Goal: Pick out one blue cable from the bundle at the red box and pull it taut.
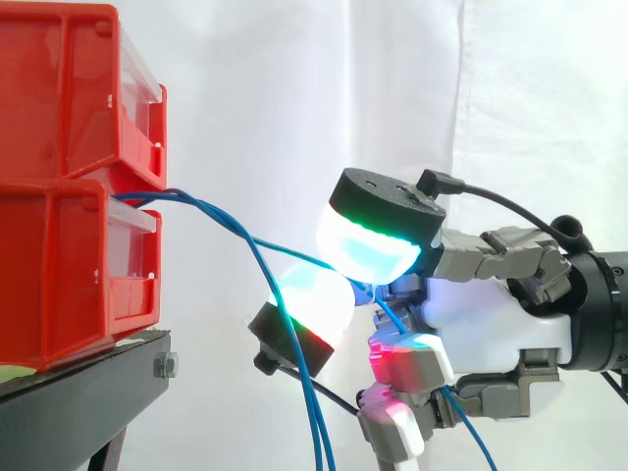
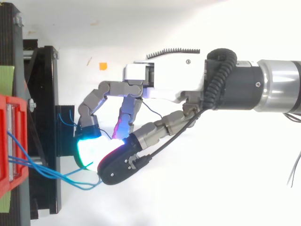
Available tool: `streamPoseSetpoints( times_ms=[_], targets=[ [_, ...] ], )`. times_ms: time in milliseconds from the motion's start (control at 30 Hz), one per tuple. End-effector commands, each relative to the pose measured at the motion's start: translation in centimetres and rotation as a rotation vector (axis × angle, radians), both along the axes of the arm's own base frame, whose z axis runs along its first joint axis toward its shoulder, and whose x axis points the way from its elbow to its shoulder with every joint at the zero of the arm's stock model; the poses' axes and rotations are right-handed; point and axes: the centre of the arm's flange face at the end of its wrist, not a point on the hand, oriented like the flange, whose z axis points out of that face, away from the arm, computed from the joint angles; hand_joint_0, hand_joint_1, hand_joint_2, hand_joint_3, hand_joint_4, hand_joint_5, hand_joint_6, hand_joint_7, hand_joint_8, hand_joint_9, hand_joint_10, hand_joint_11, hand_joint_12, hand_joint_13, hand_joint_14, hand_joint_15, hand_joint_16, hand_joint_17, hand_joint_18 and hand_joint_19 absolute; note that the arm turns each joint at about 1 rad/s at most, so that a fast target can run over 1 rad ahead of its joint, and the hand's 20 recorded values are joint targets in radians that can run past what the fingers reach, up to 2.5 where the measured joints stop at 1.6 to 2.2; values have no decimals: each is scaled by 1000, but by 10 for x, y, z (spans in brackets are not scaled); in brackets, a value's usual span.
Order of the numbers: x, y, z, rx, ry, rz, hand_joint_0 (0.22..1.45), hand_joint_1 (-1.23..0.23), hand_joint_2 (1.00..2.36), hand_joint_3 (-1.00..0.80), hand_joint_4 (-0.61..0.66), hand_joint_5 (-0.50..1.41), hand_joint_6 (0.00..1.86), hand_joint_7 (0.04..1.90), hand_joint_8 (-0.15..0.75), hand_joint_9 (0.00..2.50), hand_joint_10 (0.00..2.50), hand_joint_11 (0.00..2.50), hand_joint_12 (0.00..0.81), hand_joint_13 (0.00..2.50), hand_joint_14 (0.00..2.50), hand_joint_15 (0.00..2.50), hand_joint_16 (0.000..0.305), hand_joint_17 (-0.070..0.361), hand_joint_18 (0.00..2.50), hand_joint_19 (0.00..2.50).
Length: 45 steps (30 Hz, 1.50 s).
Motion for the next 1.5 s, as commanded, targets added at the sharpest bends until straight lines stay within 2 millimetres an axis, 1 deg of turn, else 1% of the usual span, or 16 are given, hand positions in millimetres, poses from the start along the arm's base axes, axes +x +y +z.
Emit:
streamPoseSetpoints(
  times_ms=[0, 167, 300, 333, 400, 600, 667, 700, 733, 867, 1100, 1467],
  targets=[
    [-4, -1, 5, -11, 21, 3, 607, -769, 1022, -156, -47, -79, 919, 1048, 308, 1401, 25, 750, 383, 1196, 22, 610, 51, 116, 1006, 573],
    [-18, 3, 28, -48, 78, 25, 605, -764, 1022, -152, -49, -78, 916, 1057, 308, 1407, 22, 752, 380, 1194, 22, 612, 51, 116, 1004, 567],
    [-27, 2, 38, -96, 115, 23, 603, -766, 1022, -136, -50, -72, 913, 1085, 307, 1423, 25, 752, 380, 1197, 21, 611, 52, 116, 1010, 572],
    [-28, 1, 44, -100, 112, 22, 604, -770, 1022, -131, -53, -70, 912, 1092, 311, 1432, 22, 762, 385, 1203, 21, 611, 52, 117, 1017, 566],
    [-31, 2, 49, -115, 122, 24, 606, -772, 1022, -126, -55, -68, 912, 1097, 311, 1440, 24, 757, 387, 1210, 20, 605, 52, 117, 1023, 573],
    [-39, 1, 48, -129, 178, 29, 606, -771, 1022, -119, -58, -67, 912, 1106, 308, 1446, 25, 761, 387, 1209, 22, 611, 52, 118, 1023, 565],
    [-40, 2, 53, -129, 177, 29, 605, -772, 1023, -113, -59, -66, 912, 1094, 314, 1449, 24, 761, 389, 1208, 22, 611, 52, 118, 1023, 571],
    [-40, 2, 53, -128, 180, 24, 606, -773, 1022, -114, -60, -66, 912, 1097, 312, 1455, 24, 762, 387, 1209, 21, 607, 52, 118, 1026, 572],
    [-41, 2, 58, -127, 174, 19, 606, -772, 1022, -117, -59, -66, 912, 1105, 315, 1454, 24, 761, 389, 1209, 20, 605, 52, 118, 1026, 573],
    [-44, 3, 62, -130, 186, 0, 605, -773, 1023, -112, -58, -65, 911, 1104, 311, 1453, 24, 762, 389, 1210, 20, 600, 53, 118, 1028, 569],
    [-44, 4, 61, -80, 189, -7, 607, -772, 1022, -119, -58, -65, 912, 1094, 318, 1454, 24, 760, 389, 1207, 24, 599, 53, 119, 1030, 572],
    [-41, 8, 61, -82, 166, -6, 609, -771, 1022, -122, -55, -65, 911, 1103, 320, 1455, 25, 746, 387, 1204, 22, 602, 53, 118, 1027, 568]
  ],
)
